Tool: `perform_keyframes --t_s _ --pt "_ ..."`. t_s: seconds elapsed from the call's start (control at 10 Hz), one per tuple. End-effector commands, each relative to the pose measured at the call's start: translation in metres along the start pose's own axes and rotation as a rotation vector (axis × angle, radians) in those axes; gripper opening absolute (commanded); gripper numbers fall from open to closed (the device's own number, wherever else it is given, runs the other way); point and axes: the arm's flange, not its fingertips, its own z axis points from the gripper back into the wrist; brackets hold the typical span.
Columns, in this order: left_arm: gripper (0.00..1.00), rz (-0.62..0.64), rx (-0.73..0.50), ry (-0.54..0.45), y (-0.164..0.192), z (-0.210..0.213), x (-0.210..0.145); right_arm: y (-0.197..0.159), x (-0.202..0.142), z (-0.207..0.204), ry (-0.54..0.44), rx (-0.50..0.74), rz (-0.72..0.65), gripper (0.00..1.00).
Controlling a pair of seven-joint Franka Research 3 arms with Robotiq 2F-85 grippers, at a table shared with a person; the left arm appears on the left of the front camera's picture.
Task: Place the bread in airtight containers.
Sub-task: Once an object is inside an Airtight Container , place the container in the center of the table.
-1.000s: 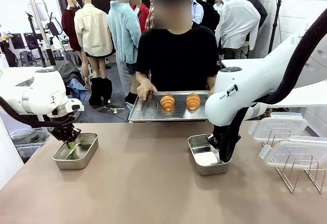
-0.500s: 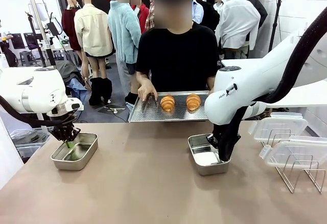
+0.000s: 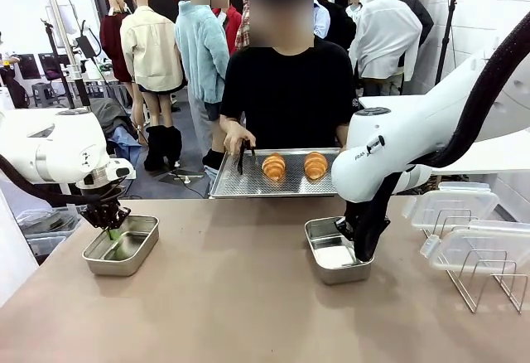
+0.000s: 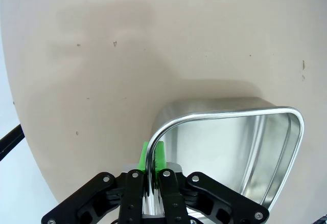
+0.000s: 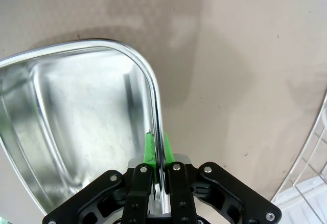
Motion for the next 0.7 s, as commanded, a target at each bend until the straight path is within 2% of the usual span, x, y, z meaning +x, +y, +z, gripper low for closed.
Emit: perform_keyframes --t_s 0.0,0.2,0.3,0.5,0.6 --pt "0.00 0.000 0.000 0.000 0.000 0.000 0.000 -0.001 -0.002 -0.002 -0.010 0.003 0.010 0.00" --pt "0.00 0.003 -0.009 -0.091 -0.034 0.042 -0.020 -0.001 -0.002 -0.002 -0.010 0.003 0.010 0.00" --pt "0.00 -0.008 0.002 -0.094 -0.040 0.052 -0.025 -0.001 -0.002 -0.002 -0.010 0.003 0.010 0.00" --pt "0.00 0.038 -0.083 -0.071 -0.044 0.084 -0.041 0.000 0.000 0.000 0.000 0.000 0.000 0.00" --pt "0.00 0.072 -0.083 -0.098 -0.045 0.111 -0.046 -0.022 -0.015 0.049 -0.044 0.032 -0.046 0.00"
